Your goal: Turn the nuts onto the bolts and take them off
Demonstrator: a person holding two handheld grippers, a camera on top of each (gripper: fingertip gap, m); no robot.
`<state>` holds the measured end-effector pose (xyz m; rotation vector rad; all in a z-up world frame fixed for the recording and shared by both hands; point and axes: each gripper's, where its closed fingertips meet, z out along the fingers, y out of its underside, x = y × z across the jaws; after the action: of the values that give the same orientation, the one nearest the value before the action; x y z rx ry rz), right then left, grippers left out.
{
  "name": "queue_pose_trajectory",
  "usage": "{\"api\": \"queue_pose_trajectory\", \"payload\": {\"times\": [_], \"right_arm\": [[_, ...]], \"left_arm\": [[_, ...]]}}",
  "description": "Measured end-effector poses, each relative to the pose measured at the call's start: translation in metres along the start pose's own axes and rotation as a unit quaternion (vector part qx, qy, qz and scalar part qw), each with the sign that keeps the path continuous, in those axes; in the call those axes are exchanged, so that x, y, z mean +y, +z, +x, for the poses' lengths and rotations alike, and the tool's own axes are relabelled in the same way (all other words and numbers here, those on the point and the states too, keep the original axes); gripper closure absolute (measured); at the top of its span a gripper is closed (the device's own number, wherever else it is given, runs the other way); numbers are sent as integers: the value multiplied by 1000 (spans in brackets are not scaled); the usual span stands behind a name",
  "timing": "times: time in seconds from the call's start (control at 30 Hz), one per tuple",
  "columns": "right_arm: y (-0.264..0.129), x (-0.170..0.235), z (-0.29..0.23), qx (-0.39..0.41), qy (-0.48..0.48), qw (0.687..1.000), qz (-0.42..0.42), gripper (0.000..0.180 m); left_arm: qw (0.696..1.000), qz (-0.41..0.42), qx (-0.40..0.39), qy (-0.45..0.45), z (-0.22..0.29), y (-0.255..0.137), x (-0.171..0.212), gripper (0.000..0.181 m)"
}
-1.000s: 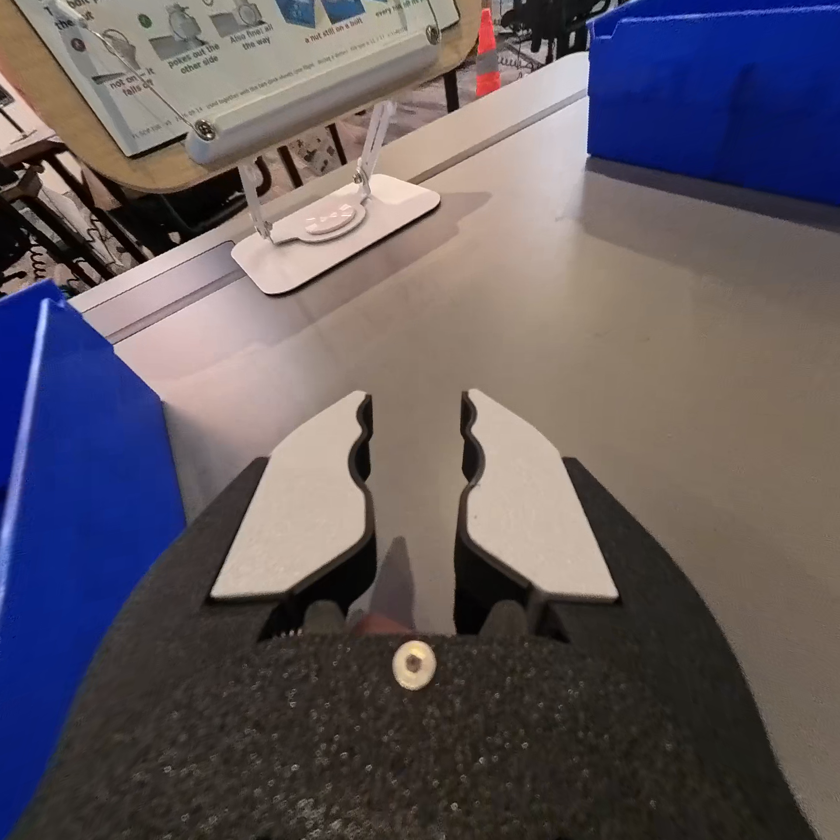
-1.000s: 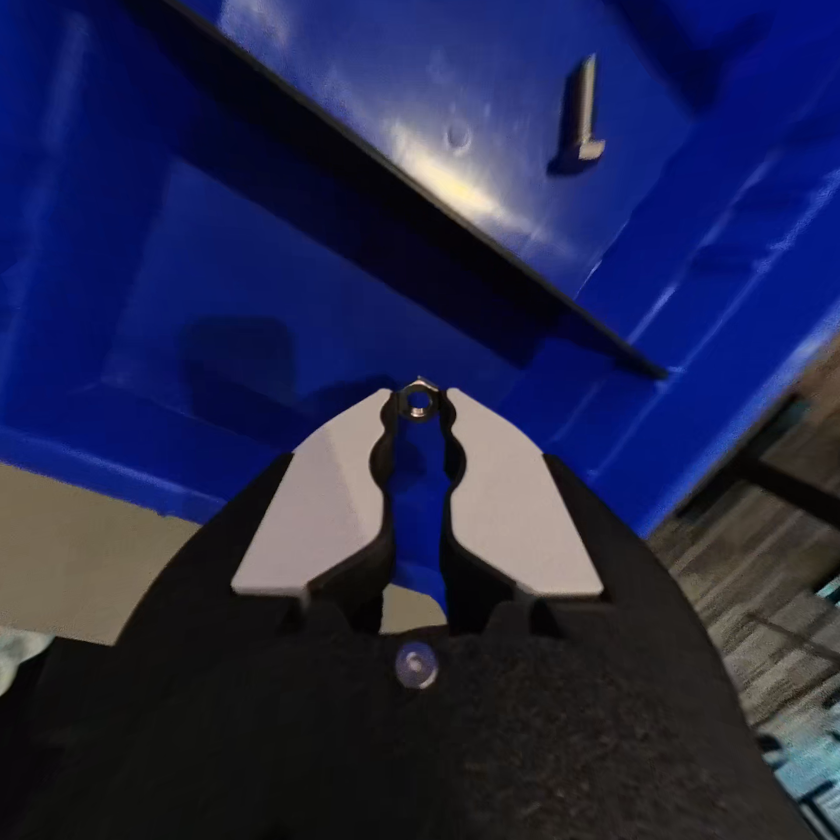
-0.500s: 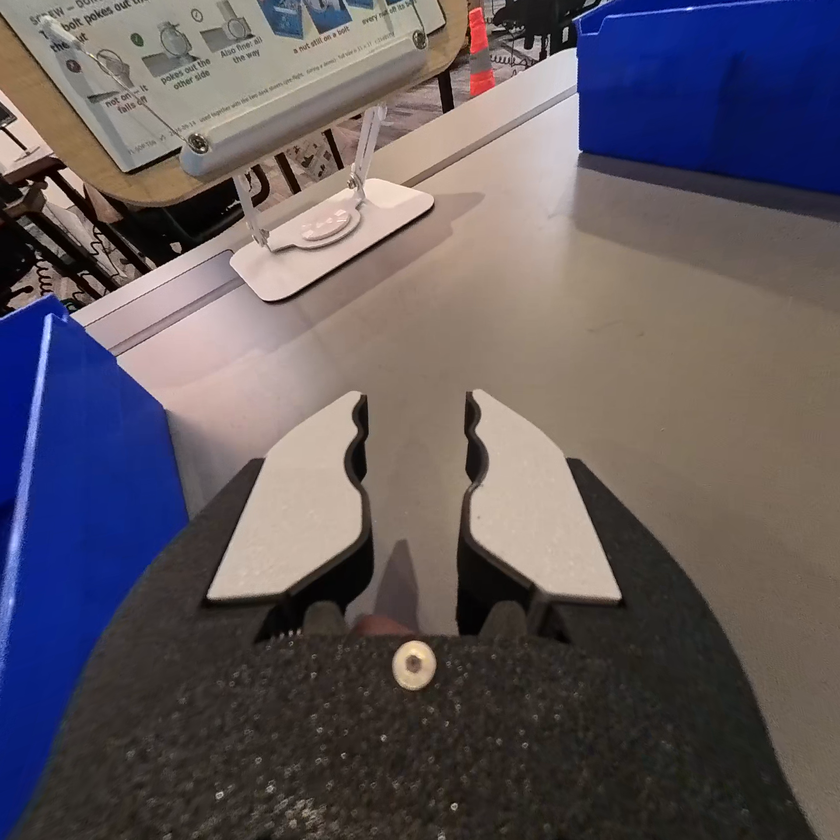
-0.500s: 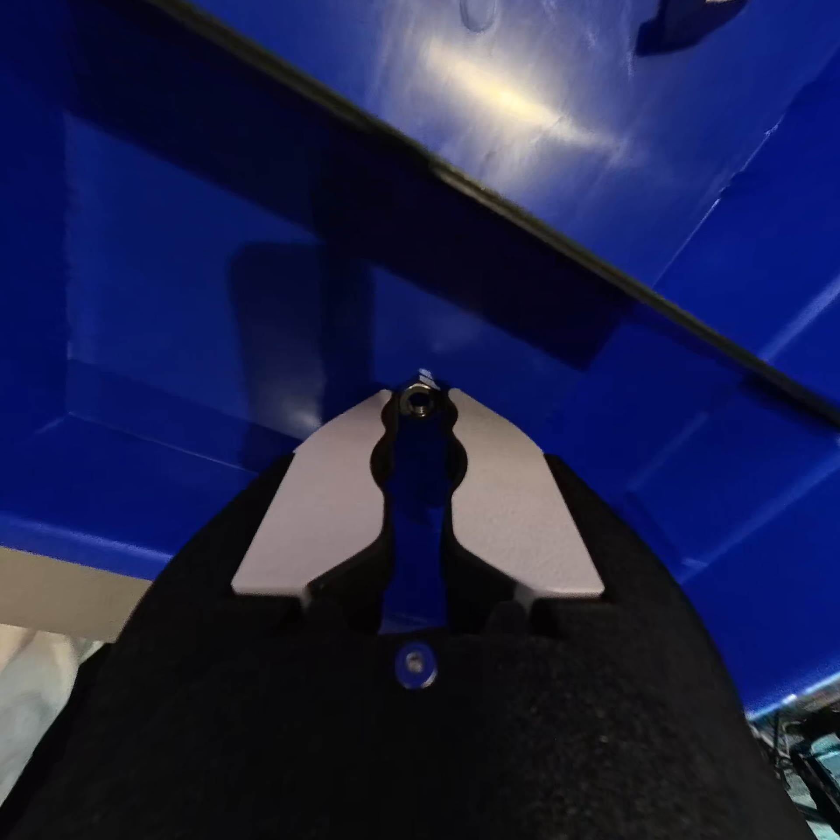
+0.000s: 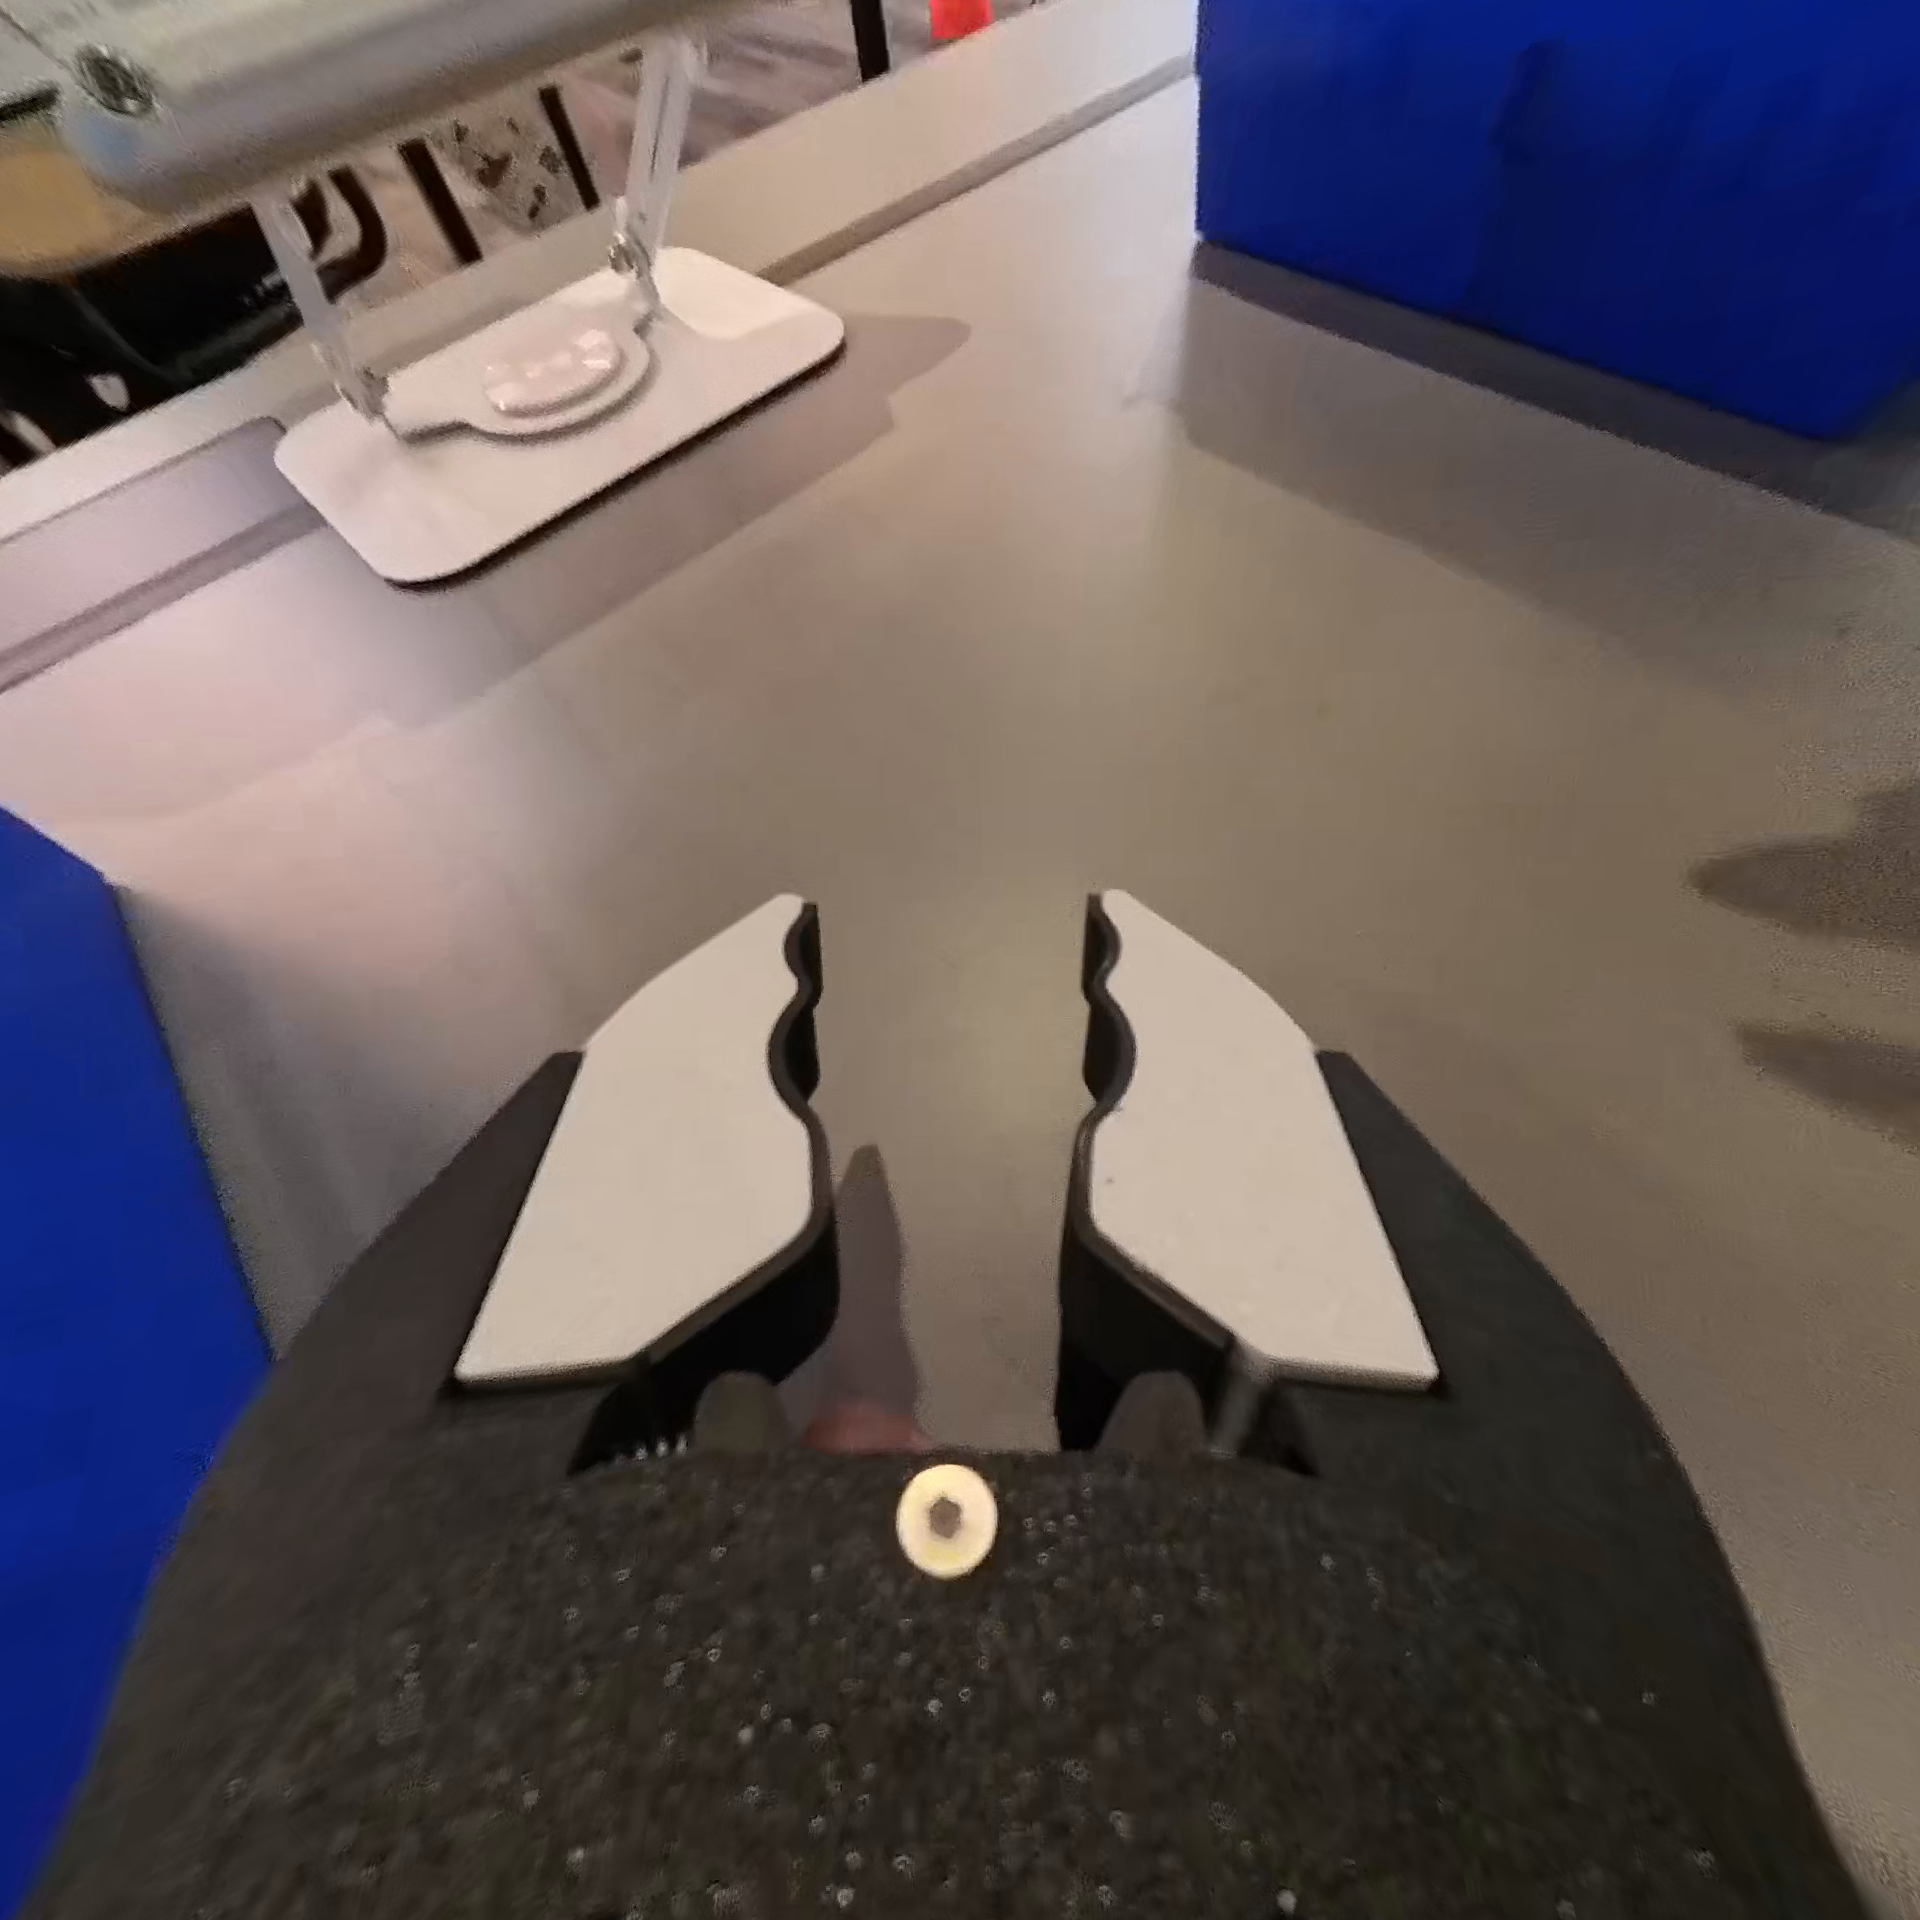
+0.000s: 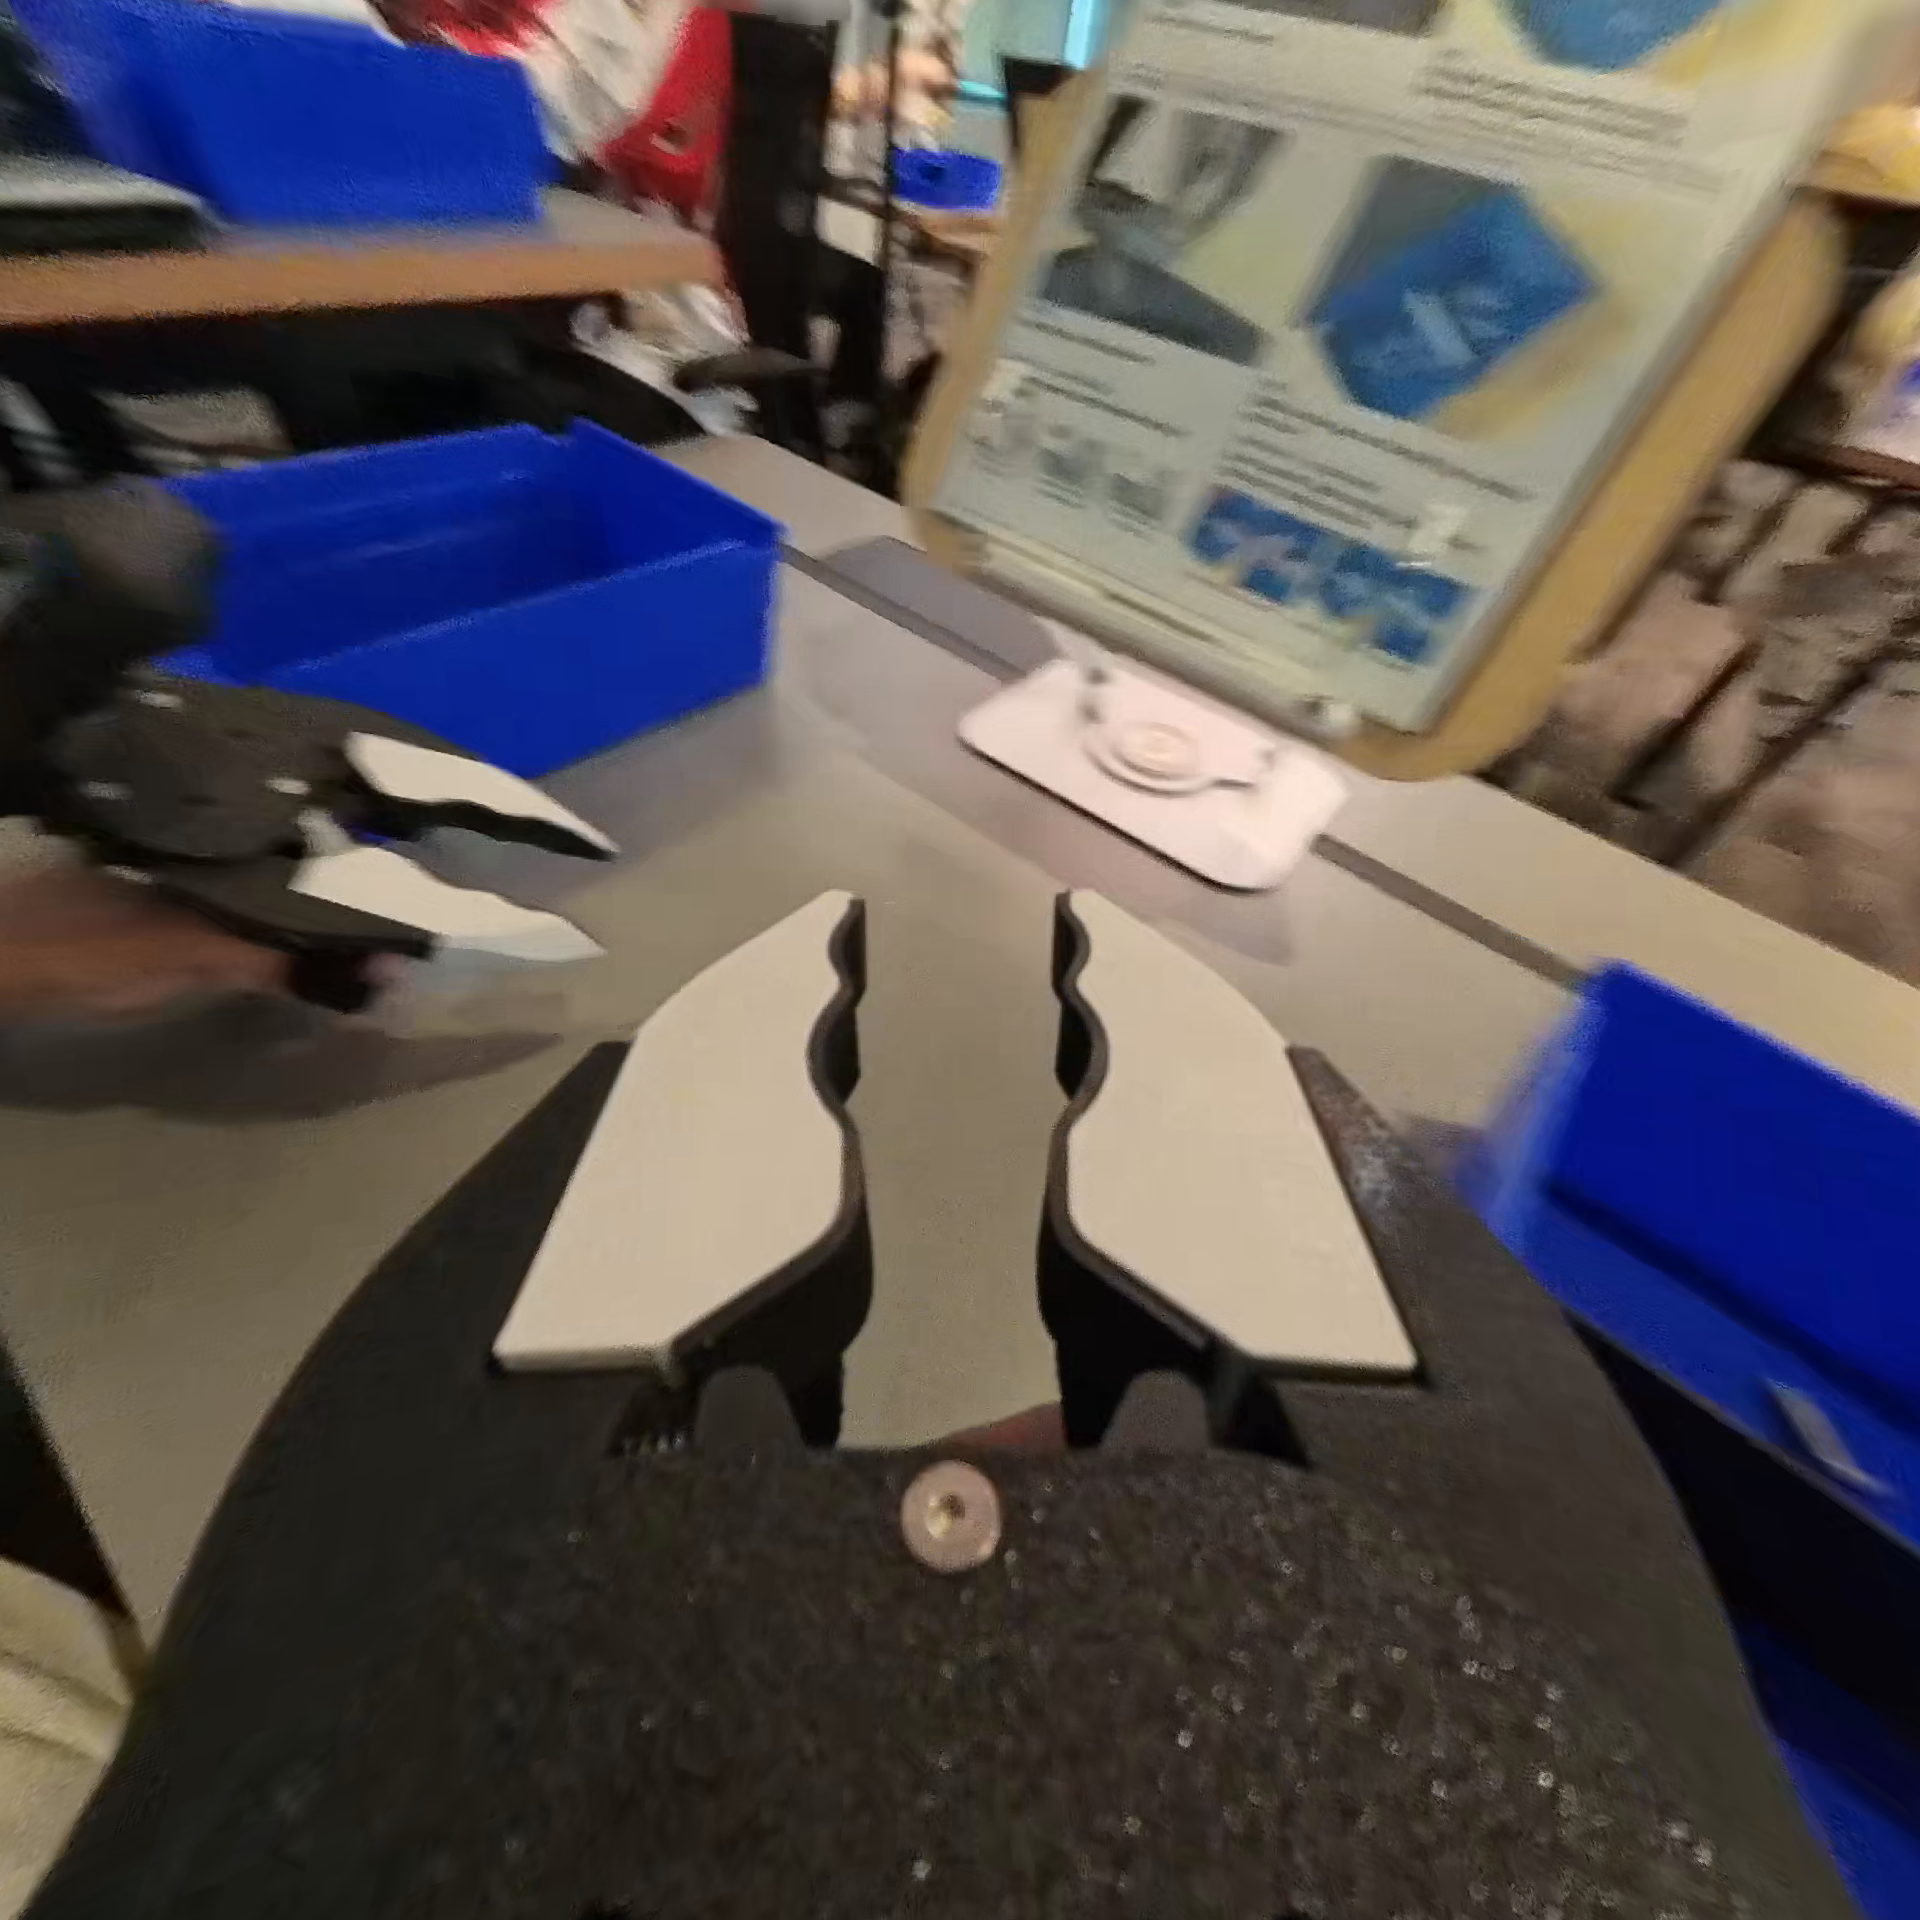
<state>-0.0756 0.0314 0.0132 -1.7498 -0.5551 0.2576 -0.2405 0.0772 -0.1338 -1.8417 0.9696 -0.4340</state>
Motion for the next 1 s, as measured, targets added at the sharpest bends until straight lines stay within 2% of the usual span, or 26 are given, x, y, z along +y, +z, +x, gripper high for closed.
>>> {"api": "queue_pose_trajectory", "payload": {"times": [0.07, 0.2, 0.37, 0.57, 0.63, 0.7, 0.77, 0.87, 0.93, 1.0], "right_arm": [[30, 22, -32, -30, 16, 999, 9, 140], [72, 78, -50, -38, 29, 999, -4, 139], [73, 91, -39, -40, 65, 997, 20, 142], [73, 101, -38, -43, 65, 997, 9, 146], [73, 101, -40, -43, 53, 998, 8, 148], [75, 105, -43, -48, 46, 998, -2, 148], [75, 105, -44, -50, 46, 998, -2, 148], [76, 106, -47, -63, 61, 996, -6, 148], [77, 107, -48, -70, 67, 995, -10, 148], [78, 108, -48, -74, 68, 995, -14, 148]], "left_arm": [[1000, -6, 0, -5, 2, 1, 1, 133], [1000, -9, 20, -18, 13, 1, 2, 131], [999, -4, 26, -25, 19, 3, 1, 134], [998, -9, 44, -33, 25, 5, 2, 140], [999, -4, 42, -28, 25, -2, -3, 137], [1000, 17, 23, -11, 19, -25, -22, 137], [999, 43, -15, 4, -1, -65, -53, 135], [993, 50, -110, -1, -66, -134, -91, 135], [987, 27, -152, -38, -117, -164, -98, 133], [984, -21, -151, -90, -154, -172, -88, 131]]}}
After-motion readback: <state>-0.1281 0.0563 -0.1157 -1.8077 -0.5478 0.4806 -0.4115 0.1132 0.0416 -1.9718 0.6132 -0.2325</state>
